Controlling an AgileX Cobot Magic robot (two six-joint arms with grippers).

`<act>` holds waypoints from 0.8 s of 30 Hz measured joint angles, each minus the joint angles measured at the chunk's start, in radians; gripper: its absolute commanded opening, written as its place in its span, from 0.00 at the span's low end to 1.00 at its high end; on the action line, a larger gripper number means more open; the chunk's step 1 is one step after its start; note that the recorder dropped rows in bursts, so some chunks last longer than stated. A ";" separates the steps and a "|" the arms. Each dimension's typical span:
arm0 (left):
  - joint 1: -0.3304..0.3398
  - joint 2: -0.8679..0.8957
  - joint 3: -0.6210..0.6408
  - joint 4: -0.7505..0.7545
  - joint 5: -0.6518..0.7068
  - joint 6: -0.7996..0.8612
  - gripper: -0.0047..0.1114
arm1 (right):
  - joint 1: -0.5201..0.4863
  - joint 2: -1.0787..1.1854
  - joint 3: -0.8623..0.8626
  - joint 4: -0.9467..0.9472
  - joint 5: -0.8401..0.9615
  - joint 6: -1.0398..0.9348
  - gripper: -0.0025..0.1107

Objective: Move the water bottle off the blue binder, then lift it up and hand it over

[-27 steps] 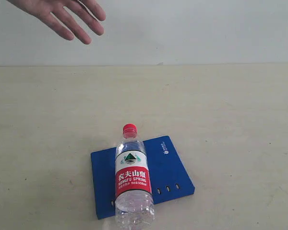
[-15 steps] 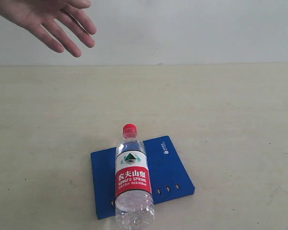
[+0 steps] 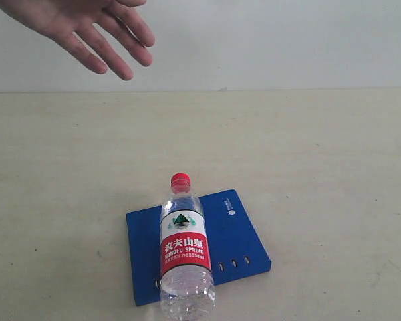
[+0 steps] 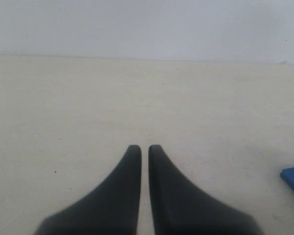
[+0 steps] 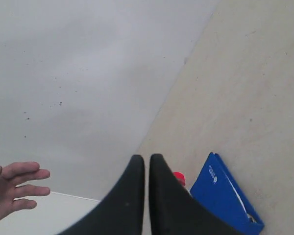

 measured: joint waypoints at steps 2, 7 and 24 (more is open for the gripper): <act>0.000 0.000 0.000 0.000 0.000 0.000 0.09 | 0.000 0.000 0.000 0.013 0.007 0.007 0.02; 0.000 0.000 0.000 0.000 0.000 0.000 0.09 | 0.000 0.000 0.000 0.009 0.036 -0.013 0.02; 0.000 0.000 0.000 0.000 0.000 0.000 0.09 | 0.002 0.500 -0.286 0.460 0.524 -1.155 0.02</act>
